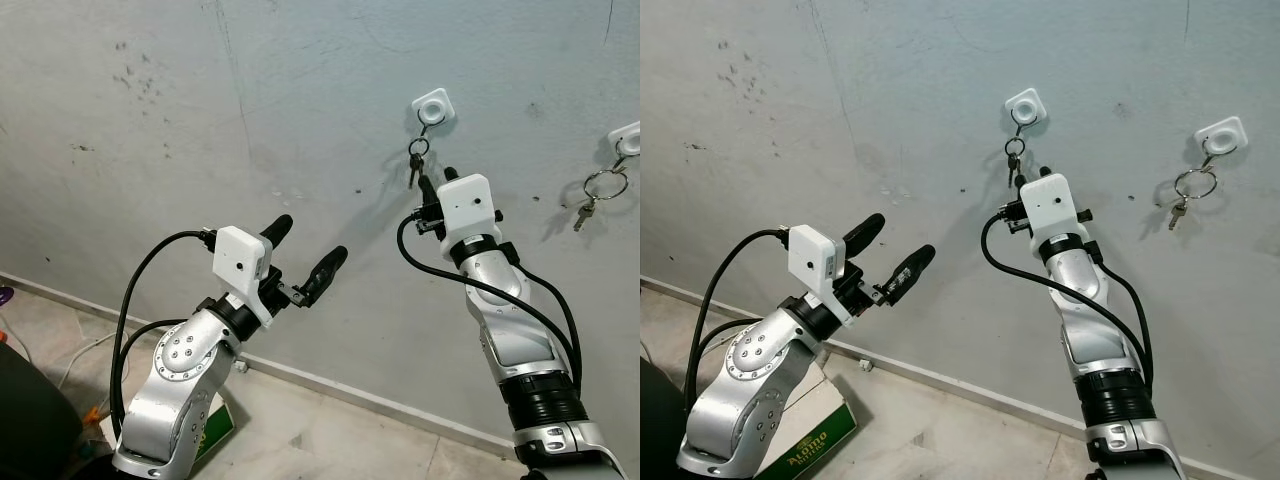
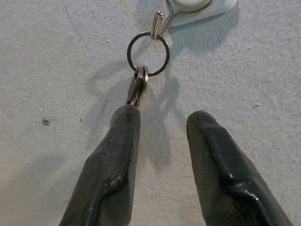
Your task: Hang keys on a hook
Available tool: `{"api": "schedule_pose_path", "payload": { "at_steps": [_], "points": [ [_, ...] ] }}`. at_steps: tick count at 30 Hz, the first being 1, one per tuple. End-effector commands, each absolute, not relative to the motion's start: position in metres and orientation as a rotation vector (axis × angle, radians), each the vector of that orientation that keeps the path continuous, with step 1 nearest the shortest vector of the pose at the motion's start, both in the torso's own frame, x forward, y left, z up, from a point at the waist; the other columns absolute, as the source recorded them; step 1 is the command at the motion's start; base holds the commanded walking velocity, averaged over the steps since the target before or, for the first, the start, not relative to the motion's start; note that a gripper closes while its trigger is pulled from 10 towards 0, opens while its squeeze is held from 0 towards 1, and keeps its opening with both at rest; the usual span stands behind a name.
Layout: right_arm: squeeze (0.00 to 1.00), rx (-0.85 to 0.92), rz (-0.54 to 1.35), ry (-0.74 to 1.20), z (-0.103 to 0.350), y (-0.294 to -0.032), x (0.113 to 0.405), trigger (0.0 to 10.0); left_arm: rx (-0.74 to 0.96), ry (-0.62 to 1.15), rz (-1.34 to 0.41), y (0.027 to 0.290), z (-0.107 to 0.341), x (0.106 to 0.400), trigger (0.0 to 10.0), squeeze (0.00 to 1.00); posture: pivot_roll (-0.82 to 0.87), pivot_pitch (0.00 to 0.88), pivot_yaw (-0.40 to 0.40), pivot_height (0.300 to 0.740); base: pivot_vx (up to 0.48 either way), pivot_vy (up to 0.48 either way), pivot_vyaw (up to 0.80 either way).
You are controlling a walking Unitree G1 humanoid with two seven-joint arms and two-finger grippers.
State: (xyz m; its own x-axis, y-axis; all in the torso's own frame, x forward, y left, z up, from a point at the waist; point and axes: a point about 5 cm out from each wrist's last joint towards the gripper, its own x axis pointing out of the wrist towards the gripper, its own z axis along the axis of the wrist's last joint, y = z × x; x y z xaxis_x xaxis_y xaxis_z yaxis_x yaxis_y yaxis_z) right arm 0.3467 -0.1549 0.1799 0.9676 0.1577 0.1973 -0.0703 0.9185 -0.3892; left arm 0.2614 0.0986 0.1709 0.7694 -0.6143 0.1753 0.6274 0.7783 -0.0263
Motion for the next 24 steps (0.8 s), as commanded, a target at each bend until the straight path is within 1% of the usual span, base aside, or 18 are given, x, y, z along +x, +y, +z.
{"api": "schedule_pose_path", "payload": {
  "at_steps": [1,17,24],
  "points": [
    [1.0,-0.387,0.133,-0.217,0.1772,-0.1525,0.3467,10.0,-0.075,-0.168,-0.659,0.1011,0.172,0.2634,10.0,0.0,0.05,0.0,0.049,0.74,0.0,0.0,0.0],
    [1.0,-0.391,0.137,-0.213,0.1761,-0.1538,0.3463,10.0,-0.074,-0.176,-0.664,0.1008,0.1734,0.2634,10.0,0.0,0.05,0.0,0.047,0.74,0.0,0.0,0.0],
    [1.0,-0.409,0.133,-0.193,0.1685,-0.1595,0.3422,10.0,-0.065,-0.153,-0.648,0.108,0.1667,0.2605,10.0,0.0,0.05,0.0,0.048,0.74,0.0,0.0,0.0]
  ]
}}
